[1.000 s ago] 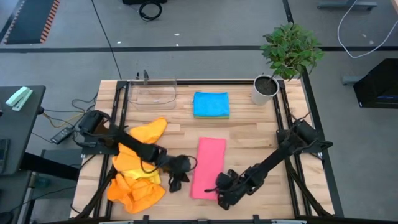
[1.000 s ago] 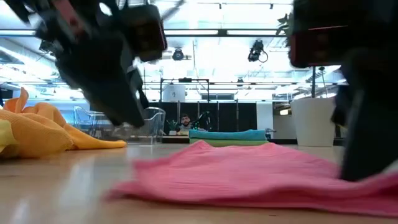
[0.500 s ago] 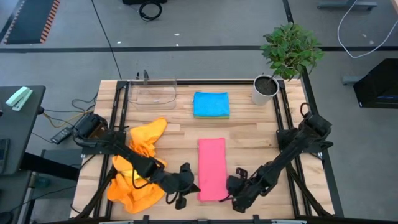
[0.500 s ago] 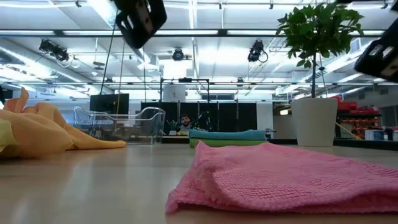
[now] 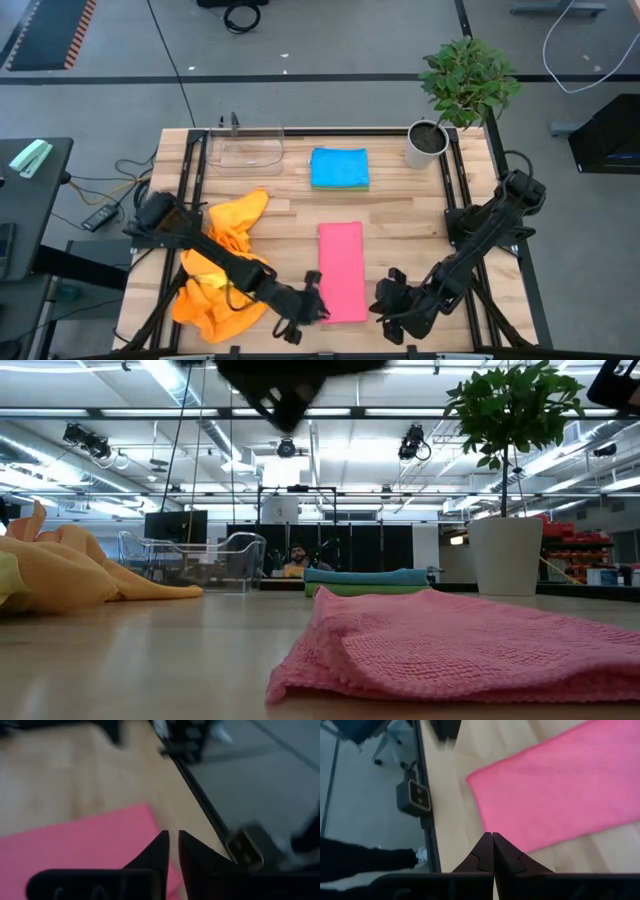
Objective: Fold microfiber towels
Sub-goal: Fold the pink towel
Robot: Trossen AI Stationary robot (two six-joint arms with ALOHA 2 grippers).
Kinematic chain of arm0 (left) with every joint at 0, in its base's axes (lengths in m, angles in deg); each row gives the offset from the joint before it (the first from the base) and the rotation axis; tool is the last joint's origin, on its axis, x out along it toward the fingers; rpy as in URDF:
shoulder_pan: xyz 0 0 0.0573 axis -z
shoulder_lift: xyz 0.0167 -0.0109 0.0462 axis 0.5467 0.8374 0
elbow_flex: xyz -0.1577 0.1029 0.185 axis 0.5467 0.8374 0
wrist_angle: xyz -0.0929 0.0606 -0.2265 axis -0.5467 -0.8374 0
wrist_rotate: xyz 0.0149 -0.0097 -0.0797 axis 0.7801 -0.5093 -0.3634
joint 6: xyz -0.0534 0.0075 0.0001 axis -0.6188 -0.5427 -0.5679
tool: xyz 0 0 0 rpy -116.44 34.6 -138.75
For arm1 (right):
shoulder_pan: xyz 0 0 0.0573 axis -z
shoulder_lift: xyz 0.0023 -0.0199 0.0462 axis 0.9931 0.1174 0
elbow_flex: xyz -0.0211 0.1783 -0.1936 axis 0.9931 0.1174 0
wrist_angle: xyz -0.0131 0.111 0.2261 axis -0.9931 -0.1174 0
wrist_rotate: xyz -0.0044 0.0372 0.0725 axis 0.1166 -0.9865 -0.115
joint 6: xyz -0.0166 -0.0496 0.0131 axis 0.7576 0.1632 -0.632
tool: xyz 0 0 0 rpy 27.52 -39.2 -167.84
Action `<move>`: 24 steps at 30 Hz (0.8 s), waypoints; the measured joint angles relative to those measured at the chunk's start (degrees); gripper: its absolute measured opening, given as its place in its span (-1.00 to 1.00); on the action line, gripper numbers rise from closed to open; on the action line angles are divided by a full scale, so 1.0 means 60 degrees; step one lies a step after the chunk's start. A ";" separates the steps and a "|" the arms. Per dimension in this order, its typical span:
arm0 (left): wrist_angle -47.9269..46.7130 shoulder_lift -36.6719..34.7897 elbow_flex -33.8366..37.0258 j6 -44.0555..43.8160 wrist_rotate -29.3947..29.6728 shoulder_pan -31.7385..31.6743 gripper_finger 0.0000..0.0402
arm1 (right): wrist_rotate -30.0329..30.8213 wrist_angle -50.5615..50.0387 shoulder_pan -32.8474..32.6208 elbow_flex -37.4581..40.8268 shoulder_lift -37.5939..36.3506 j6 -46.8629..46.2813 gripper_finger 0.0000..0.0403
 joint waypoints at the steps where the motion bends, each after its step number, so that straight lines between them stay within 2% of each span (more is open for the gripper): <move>1: -0.0343 0.0264 -0.0229 0.0377 -0.0374 -0.0003 -0.69 | 0.0080 0.0002 -0.0013 0.0000 0.0032 -0.0091 -0.99; 6: -0.2244 0.1168 -0.1227 0.2190 -0.0731 0.0000 -0.49 | 0.0074 -0.0136 -0.0024 0.0000 0.0228 -0.0560 -0.99; 10: -0.2359 0.1426 -0.1542 0.3023 -0.0757 -0.0054 -0.41 | 0.0087 -0.0231 -0.0020 -0.0004 0.0228 -0.0731 -0.99; 20: -0.2854 0.1485 -0.1548 0.3529 -0.1775 -0.0448 -0.45 | 0.0367 -0.0337 -0.0020 -0.0004 0.0231 -0.0909 -0.99; 24: -0.2755 0.1605 -0.1559 0.3696 -0.1856 -0.0515 -0.50 | 0.0367 -0.0408 -0.0020 -0.0004 0.0231 -0.0909 -0.99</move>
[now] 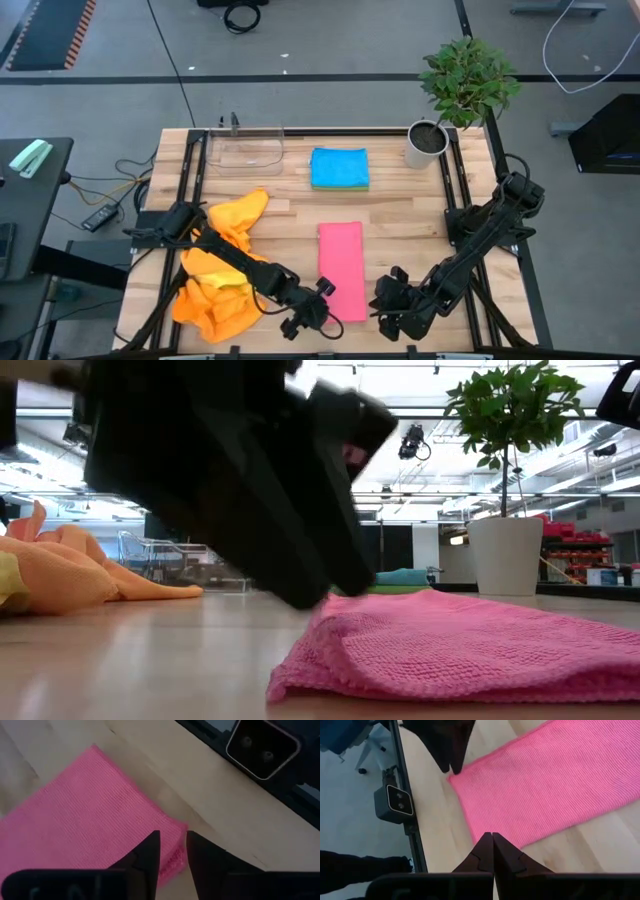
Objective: Fold microfiber towels
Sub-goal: Fold the pink towel
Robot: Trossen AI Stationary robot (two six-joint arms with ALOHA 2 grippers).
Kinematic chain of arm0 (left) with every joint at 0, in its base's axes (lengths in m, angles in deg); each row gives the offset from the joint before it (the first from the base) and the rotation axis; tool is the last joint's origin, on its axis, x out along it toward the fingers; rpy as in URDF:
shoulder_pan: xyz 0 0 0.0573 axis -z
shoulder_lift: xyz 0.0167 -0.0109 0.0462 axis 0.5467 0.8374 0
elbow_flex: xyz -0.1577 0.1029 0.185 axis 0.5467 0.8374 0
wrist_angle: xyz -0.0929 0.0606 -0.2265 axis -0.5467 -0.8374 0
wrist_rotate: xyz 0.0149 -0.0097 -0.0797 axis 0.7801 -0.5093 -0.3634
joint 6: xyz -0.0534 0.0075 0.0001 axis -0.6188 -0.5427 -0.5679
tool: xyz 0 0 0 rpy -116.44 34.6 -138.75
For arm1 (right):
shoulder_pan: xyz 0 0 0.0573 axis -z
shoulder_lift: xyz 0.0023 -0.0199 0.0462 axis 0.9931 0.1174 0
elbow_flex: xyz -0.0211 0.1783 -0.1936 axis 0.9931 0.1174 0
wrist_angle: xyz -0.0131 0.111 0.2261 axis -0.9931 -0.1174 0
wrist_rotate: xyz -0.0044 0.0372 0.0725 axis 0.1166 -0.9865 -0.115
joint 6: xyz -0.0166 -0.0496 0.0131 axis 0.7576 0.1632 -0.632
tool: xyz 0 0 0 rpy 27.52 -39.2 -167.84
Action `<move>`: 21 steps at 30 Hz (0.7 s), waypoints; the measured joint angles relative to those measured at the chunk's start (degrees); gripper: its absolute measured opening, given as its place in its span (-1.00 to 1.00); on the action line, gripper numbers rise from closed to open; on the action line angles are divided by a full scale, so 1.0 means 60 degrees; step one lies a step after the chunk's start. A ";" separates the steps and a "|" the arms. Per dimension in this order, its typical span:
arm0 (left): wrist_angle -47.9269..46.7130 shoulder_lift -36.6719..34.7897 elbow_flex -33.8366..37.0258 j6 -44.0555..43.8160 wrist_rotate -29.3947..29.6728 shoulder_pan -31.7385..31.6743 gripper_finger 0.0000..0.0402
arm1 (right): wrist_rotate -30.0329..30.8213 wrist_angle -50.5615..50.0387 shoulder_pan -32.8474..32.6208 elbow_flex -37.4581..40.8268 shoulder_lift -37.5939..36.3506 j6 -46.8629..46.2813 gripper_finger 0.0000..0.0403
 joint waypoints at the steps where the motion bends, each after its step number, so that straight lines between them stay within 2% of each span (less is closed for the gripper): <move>1: -0.0037 0.0052 0.0003 -0.0002 -0.0010 -0.0011 -0.50 | 0.0003 -0.0001 0.0004 0.0000 0.0003 -0.0012 -0.99; 13: 0.0061 0.0248 0.0015 0.0095 -0.0158 -0.0067 -0.58 | 0.0033 -0.0431 0.0030 0.0000 0.0004 -0.0244 -0.99; 21: 0.0115 0.0248 0.0015 0.0095 -0.0273 -0.0090 -0.93 | 0.0064 -0.0560 0.0033 0.0000 0.0007 -0.0339 -0.99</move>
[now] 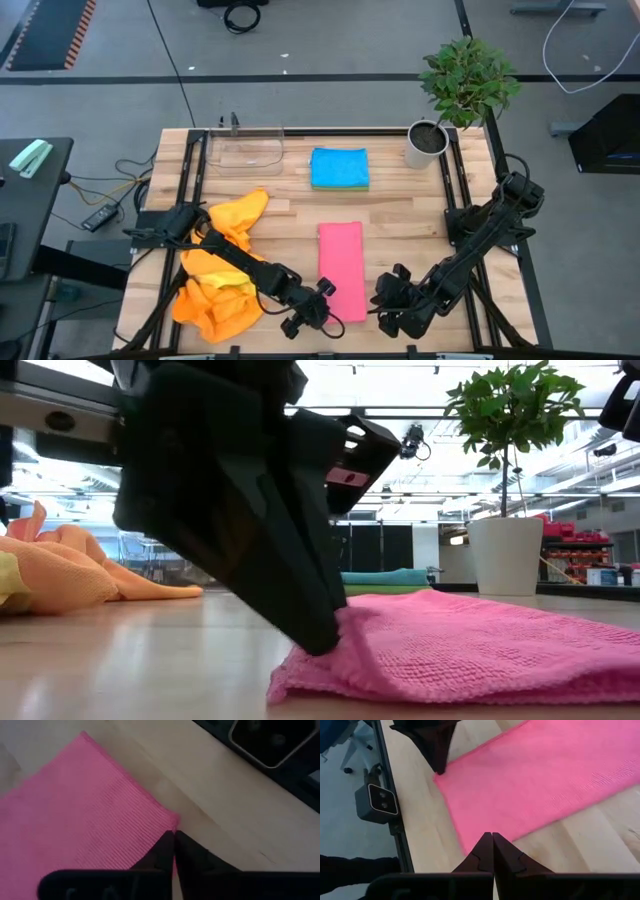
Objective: Fold microfiber towels
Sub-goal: Fold the pink towel
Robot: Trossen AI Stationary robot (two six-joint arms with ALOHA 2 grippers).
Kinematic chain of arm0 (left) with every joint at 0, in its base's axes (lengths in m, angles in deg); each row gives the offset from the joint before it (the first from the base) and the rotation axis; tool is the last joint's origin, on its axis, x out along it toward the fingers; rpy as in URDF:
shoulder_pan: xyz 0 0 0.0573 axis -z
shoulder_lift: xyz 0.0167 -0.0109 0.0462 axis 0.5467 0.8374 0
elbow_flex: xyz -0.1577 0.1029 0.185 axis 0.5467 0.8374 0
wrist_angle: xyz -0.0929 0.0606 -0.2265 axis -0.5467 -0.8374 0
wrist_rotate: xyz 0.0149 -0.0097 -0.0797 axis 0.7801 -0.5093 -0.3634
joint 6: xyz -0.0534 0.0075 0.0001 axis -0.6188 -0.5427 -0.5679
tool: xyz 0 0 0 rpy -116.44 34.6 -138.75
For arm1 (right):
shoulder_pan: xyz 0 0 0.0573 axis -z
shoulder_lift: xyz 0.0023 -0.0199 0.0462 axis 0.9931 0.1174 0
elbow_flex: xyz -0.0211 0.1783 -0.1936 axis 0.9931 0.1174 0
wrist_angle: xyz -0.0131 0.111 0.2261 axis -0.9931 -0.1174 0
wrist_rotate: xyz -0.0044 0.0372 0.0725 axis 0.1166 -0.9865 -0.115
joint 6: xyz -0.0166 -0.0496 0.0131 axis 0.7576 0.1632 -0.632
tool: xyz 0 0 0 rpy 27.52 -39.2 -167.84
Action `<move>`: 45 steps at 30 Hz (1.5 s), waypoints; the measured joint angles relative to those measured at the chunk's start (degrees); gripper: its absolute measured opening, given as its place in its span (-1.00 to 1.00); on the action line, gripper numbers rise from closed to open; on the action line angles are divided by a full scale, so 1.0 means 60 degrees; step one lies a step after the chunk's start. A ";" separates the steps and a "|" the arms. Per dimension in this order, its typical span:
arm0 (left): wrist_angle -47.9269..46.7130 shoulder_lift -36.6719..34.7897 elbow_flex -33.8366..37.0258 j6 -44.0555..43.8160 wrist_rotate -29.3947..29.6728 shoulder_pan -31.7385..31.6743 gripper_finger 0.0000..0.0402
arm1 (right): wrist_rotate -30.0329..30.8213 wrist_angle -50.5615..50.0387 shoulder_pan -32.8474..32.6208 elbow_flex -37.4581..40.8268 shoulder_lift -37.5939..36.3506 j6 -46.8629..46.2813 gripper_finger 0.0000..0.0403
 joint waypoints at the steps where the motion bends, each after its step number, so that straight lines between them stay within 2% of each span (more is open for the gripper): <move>1: -0.0007 0.0000 0.0000 -0.0001 -0.0144 -0.0011 -0.96 | 0.0001 -0.0047 0.0000 0.0000 0.0000 -0.0009 -0.99; 6: -0.0034 -0.0033 0.0000 0.0177 -0.0325 -0.0074 -0.97 | -0.0002 -0.0178 -0.0003 0.0000 0.0000 -0.0084 -0.99; 16: -0.0454 -0.0845 -0.0012 -0.0128 -0.0186 -0.0247 -0.98 | -0.0071 0.0073 -0.0040 0.0000 0.0000 -0.0356 -0.99; 20: -0.1101 -0.0810 -0.0011 -0.0675 -0.0198 -0.0066 -0.98 | -0.0074 0.0472 -0.0036 0.0011 0.0000 -0.0036 -0.99; 26: -0.0902 -0.0526 -0.0015 -0.0889 -0.0196 0.0243 -0.98 | -0.0345 0.1275 -0.0033 0.0475 0.0000 0.0209 -0.99; 31: -0.0943 -0.0135 -0.0007 -0.1436 -0.0147 0.0256 -0.95 | -0.0400 0.2369 -0.0051 0.0859 0.0004 0.1045 -0.99; 37: -0.1024 -0.0066 0.0000 -0.1612 -0.0102 0.0252 -0.88 | -0.0399 0.3192 -0.0051 0.1091 0.0007 0.2832 -0.98; 41: -0.1045 -0.0066 0.0000 -0.1607 -0.0108 0.0272 -0.86 | -0.0395 0.3268 -0.0051 0.1093 0.0029 0.3929 -0.86; 45: -0.1092 -0.0066 -0.0004 -0.1324 -0.0100 0.0358 -0.76 | -0.0469 0.4067 -0.0048 0.1036 0.0605 0.4908 -0.66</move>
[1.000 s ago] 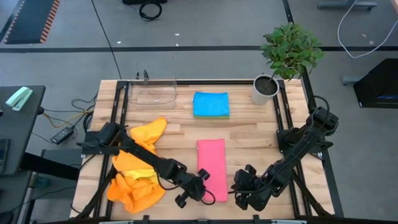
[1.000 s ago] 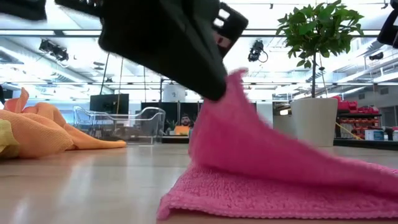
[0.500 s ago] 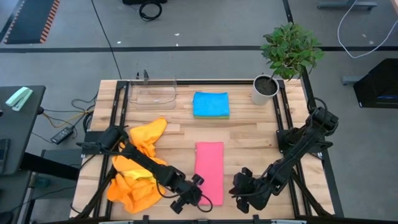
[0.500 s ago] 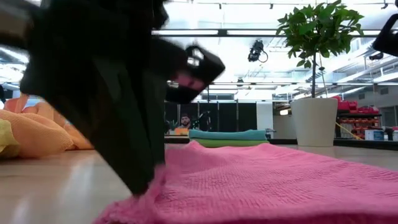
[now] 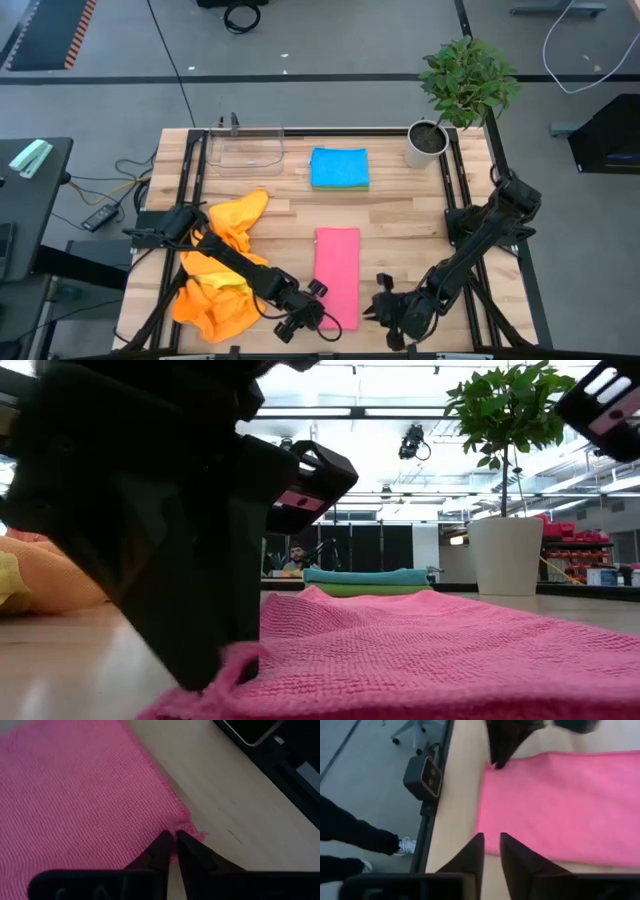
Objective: Fold microfiber towels
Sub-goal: Fold the pink towel
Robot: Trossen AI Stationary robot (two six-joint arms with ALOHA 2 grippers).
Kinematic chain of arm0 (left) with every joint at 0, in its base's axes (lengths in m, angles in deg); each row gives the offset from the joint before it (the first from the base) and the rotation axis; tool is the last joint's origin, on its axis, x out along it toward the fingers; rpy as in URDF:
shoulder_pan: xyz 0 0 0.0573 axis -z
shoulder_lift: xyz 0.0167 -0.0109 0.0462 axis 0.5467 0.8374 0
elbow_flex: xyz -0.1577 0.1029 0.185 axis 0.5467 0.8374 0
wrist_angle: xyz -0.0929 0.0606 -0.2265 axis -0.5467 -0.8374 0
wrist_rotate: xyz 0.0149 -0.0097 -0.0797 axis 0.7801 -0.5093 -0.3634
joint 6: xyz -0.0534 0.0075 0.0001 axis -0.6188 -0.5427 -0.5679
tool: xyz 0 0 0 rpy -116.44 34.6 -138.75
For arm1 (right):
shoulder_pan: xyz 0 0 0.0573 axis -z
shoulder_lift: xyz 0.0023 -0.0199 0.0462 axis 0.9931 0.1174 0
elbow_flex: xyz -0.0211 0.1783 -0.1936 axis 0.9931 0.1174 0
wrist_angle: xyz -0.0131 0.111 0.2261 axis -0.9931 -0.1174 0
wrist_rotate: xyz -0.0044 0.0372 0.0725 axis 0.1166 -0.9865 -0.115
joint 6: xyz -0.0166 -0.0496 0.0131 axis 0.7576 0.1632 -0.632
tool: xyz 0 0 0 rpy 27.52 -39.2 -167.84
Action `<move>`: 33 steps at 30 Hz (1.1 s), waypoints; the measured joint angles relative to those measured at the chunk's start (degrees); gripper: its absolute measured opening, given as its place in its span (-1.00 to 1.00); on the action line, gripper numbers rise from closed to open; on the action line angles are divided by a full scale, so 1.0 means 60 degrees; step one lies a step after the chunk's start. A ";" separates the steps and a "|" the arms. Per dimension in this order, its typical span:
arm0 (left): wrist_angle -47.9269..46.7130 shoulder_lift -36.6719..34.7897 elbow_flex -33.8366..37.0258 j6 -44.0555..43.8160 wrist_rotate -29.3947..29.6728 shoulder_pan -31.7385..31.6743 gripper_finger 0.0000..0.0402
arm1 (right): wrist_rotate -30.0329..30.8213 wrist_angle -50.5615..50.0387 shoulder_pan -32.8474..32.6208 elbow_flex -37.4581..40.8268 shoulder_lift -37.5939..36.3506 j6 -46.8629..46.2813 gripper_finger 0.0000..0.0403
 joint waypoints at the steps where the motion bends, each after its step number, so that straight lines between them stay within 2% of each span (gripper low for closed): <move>1: -0.0023 0.0000 -0.0003 0.0243 0.0001 0.0013 -0.73 | -0.0030 0.0159 -0.0003 -0.0106 0.0250 0.0140 -0.60; 8: -0.0184 -0.0052 -0.0007 0.0932 -0.0003 0.0086 -0.41 | -0.0121 0.0190 0.0042 -0.0775 0.1450 0.0804 -0.27; 17: -0.0433 -0.0217 0.0000 0.1557 0.0120 0.0161 -0.10 | -0.0974 0.1012 0.0375 -0.1274 0.2606 0.1204 -0.22; 25: -0.0503 -0.0714 0.0000 0.1728 0.0180 0.0178 -0.09 | -0.0999 0.0975 0.0389 -0.2072 0.3097 0.2046 -0.23; 33: -0.0499 -0.0685 0.0000 0.1731 0.0066 0.0346 -0.13 | -0.1191 0.0776 0.0427 -0.2059 0.3295 0.1502 -0.25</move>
